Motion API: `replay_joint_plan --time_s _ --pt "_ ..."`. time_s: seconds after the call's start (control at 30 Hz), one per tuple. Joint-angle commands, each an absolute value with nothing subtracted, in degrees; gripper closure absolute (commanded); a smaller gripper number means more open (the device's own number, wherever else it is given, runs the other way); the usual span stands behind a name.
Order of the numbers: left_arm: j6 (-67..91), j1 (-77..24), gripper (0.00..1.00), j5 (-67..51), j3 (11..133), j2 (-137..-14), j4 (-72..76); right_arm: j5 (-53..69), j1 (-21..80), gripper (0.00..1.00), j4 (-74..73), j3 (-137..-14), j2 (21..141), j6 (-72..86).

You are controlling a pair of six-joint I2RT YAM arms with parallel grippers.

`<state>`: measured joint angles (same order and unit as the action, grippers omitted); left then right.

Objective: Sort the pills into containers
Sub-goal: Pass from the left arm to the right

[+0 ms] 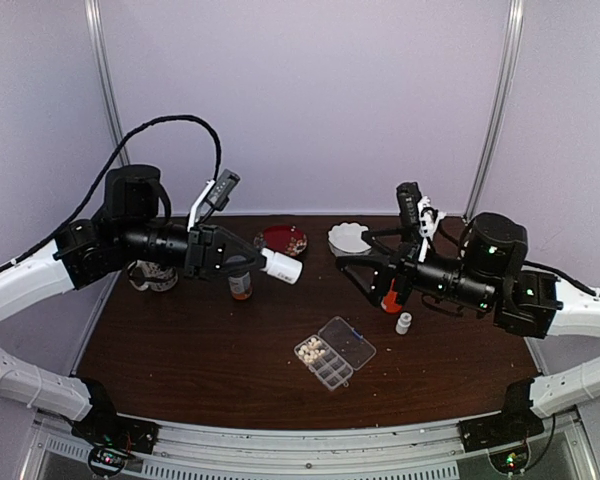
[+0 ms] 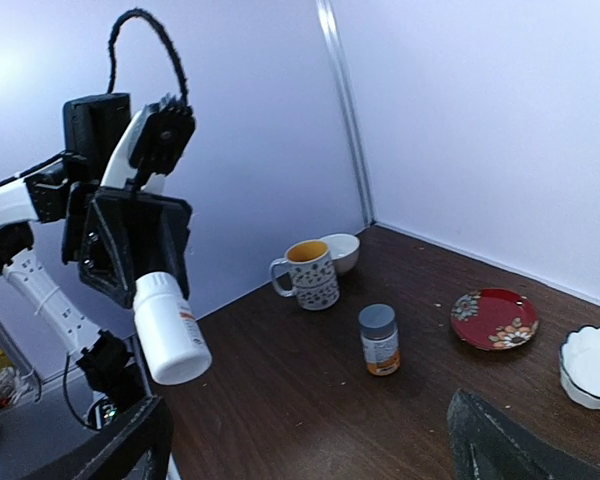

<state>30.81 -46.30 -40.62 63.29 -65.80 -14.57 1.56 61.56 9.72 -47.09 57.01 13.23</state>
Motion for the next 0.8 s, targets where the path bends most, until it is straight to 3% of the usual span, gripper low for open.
replay_joint_plan --time_s 0.0,0.13,0.77 --pt "32.3 -48.0 1.0 -44.1 65.7 -65.8 -8.3 17.3 61.4 0.01 10.4 -50.3 61.0 11.8" --pt "32.1 -49.1 1.0 -45.4 67.0 -66.4 -7.9 19.3 63.0 0.16 9.8 -52.4 63.8 8.7" --pt "32.0 -50.7 1.0 -46.1 67.7 -67.8 -7.8 19.0 66.6 0.35 11.7 -55.8 67.4 2.1"
